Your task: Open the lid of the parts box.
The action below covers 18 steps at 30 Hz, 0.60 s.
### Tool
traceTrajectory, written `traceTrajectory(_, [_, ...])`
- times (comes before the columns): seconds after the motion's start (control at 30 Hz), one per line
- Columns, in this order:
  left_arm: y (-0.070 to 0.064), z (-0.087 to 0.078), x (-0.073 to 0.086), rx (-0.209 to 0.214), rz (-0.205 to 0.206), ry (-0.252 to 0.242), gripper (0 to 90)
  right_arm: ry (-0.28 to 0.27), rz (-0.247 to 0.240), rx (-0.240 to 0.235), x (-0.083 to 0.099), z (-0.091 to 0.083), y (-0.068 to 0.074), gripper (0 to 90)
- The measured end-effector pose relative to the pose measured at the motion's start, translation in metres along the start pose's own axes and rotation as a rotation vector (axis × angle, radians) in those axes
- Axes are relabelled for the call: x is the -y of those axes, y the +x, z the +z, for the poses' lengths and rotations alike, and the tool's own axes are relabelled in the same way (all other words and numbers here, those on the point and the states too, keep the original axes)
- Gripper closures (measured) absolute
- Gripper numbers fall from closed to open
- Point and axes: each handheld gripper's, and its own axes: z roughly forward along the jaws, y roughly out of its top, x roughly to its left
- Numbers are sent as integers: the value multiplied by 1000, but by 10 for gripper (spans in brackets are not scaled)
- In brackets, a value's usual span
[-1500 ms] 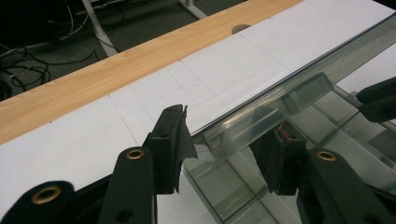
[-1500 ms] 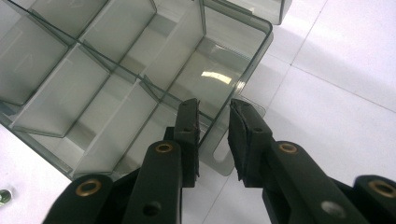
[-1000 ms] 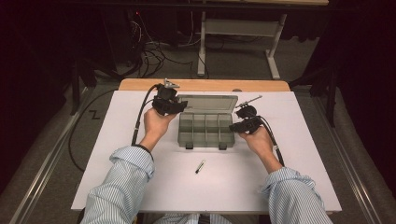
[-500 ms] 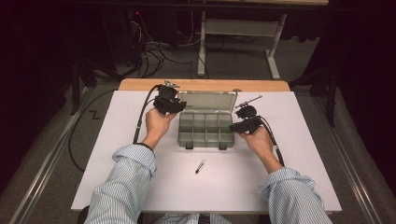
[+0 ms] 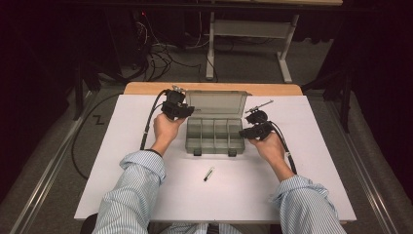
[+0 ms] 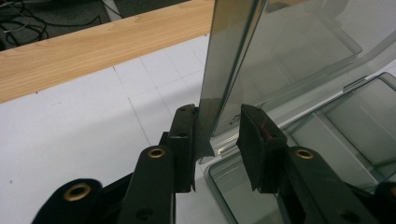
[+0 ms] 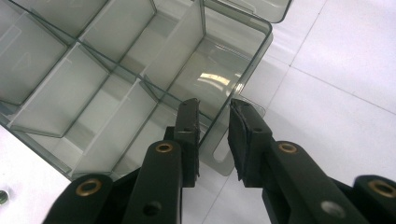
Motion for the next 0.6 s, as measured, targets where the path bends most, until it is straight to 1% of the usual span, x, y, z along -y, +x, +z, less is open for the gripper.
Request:
traceTrajectory(0.2, [2, 5, 0, -7, -5, 5, 682, 0, 0, 0, 0, 0, 0, 757])
traceTrajectory(0.47, [1, 10, -1, -30, 4, 17, 683, -3, -2, 1, 0, 0, 0, 757])
traceTrajectory(0.6, [1, 13, 0, -38, 10, 35, 683, -1, -1, -1, 0, 0, 0, 758])
